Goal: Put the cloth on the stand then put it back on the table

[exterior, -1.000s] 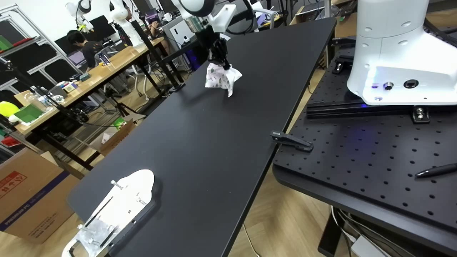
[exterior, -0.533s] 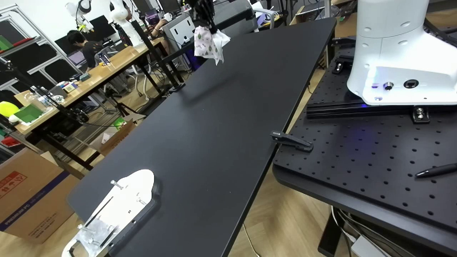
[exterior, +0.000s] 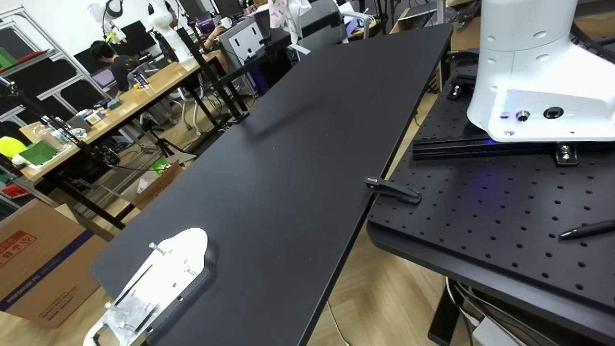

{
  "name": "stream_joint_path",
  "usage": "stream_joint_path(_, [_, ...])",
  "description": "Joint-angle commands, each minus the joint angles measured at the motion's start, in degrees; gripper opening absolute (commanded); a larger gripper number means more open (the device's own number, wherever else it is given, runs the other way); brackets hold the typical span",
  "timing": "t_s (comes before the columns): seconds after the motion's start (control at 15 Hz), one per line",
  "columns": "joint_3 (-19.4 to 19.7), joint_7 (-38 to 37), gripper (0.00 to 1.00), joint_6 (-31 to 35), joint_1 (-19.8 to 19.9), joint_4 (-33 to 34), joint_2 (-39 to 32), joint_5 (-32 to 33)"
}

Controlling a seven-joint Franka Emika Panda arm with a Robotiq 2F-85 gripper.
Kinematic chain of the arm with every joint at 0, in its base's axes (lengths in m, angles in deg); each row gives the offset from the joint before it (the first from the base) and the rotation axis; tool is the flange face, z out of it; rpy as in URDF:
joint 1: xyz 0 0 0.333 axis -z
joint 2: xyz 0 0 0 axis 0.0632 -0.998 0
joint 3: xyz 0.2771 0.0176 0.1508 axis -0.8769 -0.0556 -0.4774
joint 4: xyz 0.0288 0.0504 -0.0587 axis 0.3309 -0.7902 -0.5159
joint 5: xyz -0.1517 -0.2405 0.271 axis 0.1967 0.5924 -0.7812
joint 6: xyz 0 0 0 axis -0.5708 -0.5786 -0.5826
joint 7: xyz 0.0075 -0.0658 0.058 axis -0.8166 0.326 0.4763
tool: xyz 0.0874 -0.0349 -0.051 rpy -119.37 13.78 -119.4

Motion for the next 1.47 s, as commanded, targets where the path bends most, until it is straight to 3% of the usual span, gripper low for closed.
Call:
stream_joint_path(0.0, [1.5,-1.7,0.01,-1.0,2.3,-0.3,2.3,-0.4])
stream_joint_path(0.47, [3.2,-2.9,0.01,-0.5,5.0,-2.1,1.0,-1.2])
stream_joint_path(1.4, [5.8,-2.1,0.01,-0.6,5.3,-1.5,-7.3,-7.6])
